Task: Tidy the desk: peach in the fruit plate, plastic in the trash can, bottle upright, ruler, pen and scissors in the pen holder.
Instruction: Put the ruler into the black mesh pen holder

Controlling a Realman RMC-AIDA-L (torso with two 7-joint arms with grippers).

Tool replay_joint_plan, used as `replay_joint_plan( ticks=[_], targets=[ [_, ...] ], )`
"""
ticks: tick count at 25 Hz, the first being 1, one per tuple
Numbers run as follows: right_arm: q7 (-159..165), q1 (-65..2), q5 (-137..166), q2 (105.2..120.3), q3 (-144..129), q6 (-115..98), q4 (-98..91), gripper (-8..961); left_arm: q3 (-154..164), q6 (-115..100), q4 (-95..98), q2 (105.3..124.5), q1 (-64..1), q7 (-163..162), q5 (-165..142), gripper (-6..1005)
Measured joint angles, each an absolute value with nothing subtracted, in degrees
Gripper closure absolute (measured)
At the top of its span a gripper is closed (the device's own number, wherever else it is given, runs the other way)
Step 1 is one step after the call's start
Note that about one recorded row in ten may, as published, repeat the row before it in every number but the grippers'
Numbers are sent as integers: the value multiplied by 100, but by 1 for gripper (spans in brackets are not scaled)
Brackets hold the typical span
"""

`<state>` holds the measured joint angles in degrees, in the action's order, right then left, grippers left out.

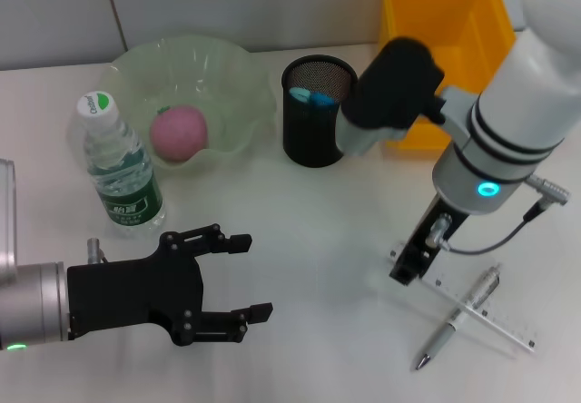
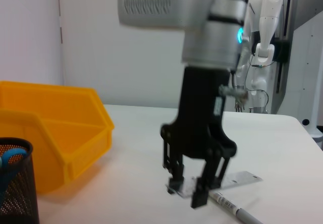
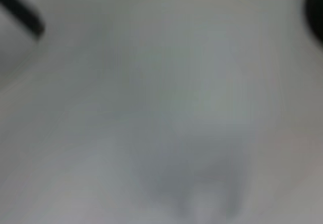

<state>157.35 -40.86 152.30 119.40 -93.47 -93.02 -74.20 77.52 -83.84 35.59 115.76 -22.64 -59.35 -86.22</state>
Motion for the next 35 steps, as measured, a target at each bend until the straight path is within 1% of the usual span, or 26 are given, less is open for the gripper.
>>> replay_joint_plan(
  ticks=[9,12,15,17,19,22,23,27,32,35],
  targets=[
    [15562,-4087,15232,11911,-7946,-9635,-8959,575,7751,-8380,3550,11575,-2282,-6005,-8622,149],
    [15419,-4020,15120,11911,-7349,-9100,-9476,575,7745,-8386,3536,11583,-2293,-6012,-8622,150],
    [15307,-3882,14913,11913,-7264,-8568,-9582,575,7744,-8388,3540,11588,-2284,-6013,-8622,151],
    [15097,-3634,14520,11916,-7287,-7551,-9595,575,7740,-8390,3551,11589,-2272,-6025,-8608,151],
    [15016,-3557,14378,11918,-7319,-7179,-9565,575,7730,-8392,3553,11594,-2272,-6064,-8605,152],
    [14712,-3332,13986,11927,-7585,-5936,-9326,575,7724,-8398,3557,11603,-2276,-6094,-8611,152],
    [14712,-3332,13986,11927,-7585,-5936,-9326,575,7724,-8398,3557,11603,-2276,-6094,-8611,153],
    [14507,-3176,13750,11928,-8083,-4698,-8856,576,7677,-8409,3566,11617,-2272,-6099,-8615,153],
    [14470,-3106,13407,11931,-8511,-3752,-8344,576,7664,-8445,3569,11619,-2270,-6100,-8620,153],
    [14468,-3097,13314,11931,-8620,-3511,-8182,576,7661,-8452,3569,11616,-2268,-6100,-8621,153]
  ],
)
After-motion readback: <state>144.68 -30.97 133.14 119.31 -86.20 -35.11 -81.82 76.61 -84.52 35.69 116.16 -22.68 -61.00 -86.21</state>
